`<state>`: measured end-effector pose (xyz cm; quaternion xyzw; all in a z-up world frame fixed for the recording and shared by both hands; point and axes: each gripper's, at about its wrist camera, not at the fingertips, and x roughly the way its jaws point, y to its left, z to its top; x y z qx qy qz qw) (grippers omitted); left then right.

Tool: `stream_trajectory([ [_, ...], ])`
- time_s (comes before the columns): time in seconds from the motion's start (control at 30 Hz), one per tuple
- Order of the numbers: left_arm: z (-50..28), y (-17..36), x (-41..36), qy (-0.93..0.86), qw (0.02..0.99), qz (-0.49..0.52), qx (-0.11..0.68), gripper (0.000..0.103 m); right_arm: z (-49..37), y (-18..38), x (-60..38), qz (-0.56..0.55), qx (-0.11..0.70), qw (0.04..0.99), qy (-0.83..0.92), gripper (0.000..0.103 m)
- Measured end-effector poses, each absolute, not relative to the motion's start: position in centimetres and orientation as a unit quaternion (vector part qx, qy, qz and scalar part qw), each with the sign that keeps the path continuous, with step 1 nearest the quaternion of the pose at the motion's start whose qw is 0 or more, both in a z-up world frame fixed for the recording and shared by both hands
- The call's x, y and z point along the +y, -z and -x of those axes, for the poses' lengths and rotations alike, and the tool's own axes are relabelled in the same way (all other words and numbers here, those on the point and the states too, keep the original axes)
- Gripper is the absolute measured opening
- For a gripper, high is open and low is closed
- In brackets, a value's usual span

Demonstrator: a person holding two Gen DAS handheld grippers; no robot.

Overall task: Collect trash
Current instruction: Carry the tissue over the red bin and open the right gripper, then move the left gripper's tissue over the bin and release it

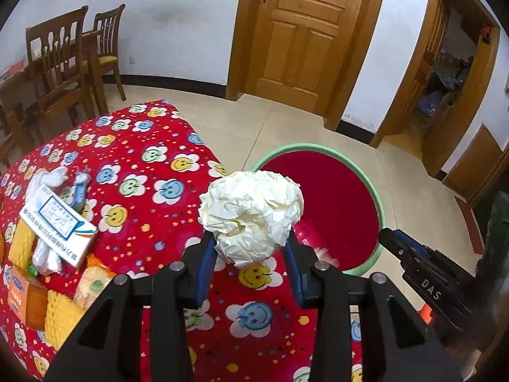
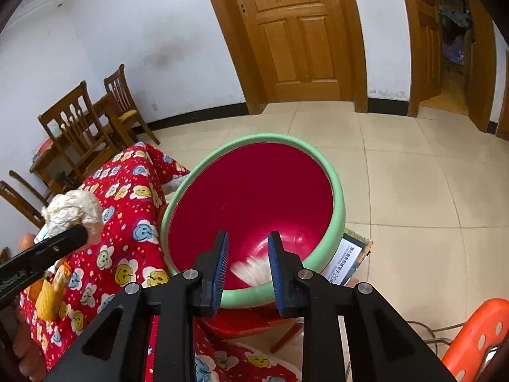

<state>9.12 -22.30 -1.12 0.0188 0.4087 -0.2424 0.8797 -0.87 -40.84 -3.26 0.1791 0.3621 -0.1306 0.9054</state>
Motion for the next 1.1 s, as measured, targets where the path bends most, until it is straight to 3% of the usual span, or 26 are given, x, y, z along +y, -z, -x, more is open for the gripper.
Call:
stream_trajectory([
  [0.1,-9.4,1.8,-23.1,0.246,0.875,-0.022,0.415,0.04,1.2,3.0,-41.0,-0.181,0.356,0.907,0.132,0.028],
  [0.23,-9.6,2.4,-24.0,0.25,0.871,-0.026,0.422,0.04,1.5,2.8,-41.4,-0.183,0.348,0.909,0.136,0.041],
  [0.63,-10.5,4.1,-28.0,0.266,0.857,-0.053,0.439,0.04,2.4,3.1,-42.8,-0.199,0.34,0.907,0.148,0.042],
  [0.9,-10.7,3.7,-28.7,0.259,0.861,-0.06,0.434,0.063,2.7,3.3,-43.5,-0.208,0.341,0.904,0.155,0.042],
  [1.1,-10.7,3.2,-27.5,0.252,0.863,-0.047,0.435,0.065,2.7,3.1,-43.3,-0.21,0.34,0.903,0.155,0.043],
])
